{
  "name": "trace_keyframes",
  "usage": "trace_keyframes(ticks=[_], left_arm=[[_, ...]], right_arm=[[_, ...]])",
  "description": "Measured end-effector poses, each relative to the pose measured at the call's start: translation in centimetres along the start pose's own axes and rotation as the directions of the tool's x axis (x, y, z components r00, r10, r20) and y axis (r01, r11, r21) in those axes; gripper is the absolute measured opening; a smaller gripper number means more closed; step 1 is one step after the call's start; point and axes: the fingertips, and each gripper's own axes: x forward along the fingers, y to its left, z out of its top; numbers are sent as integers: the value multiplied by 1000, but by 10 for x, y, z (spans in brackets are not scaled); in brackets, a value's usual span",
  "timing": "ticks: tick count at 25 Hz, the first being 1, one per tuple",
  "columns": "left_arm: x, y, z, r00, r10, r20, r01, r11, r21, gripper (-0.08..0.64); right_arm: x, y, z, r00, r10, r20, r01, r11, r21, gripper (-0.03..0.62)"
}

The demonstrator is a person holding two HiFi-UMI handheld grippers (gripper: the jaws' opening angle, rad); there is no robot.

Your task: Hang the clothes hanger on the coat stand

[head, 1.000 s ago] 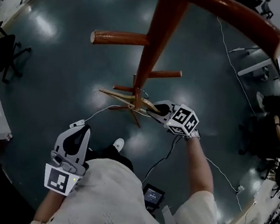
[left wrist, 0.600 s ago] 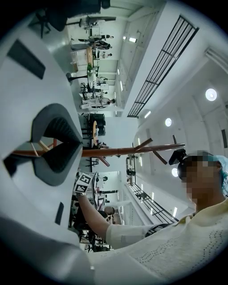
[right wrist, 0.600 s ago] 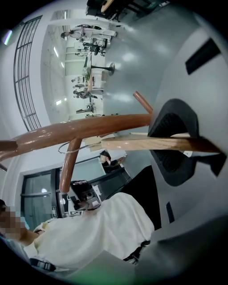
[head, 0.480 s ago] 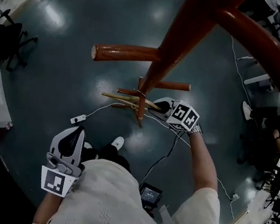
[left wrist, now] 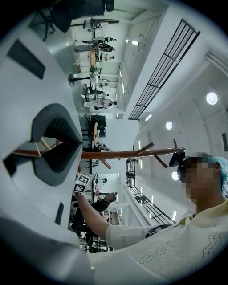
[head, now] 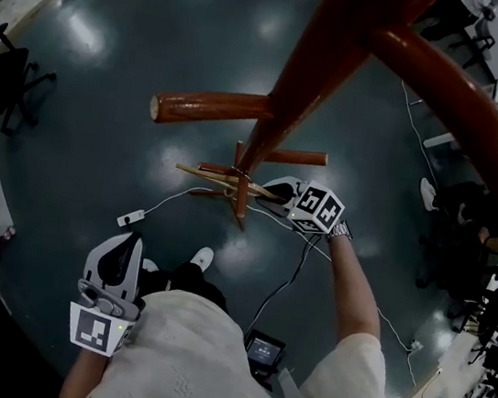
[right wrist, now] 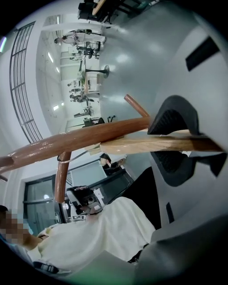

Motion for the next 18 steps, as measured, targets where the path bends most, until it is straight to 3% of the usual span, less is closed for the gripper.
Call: trace_keyframes(ticks=[4, 10, 18], left_arm=[[4, -6, 0, 1000, -23, -3, 23, 1000, -13, 12], [6, -6, 9, 999, -27, 40, 27, 1000, 8, 12], [1, -4, 11, 999, -11, 46, 10, 1000, 5, 12]], right_arm=[[-3, -2, -1, 1000, -4, -2, 4, 999, 33, 70], [-5, -14, 0, 988, -156, -4, 156, 985, -72, 127], [-24, -5, 7, 971, -234, 43, 236, 970, -52, 144]])
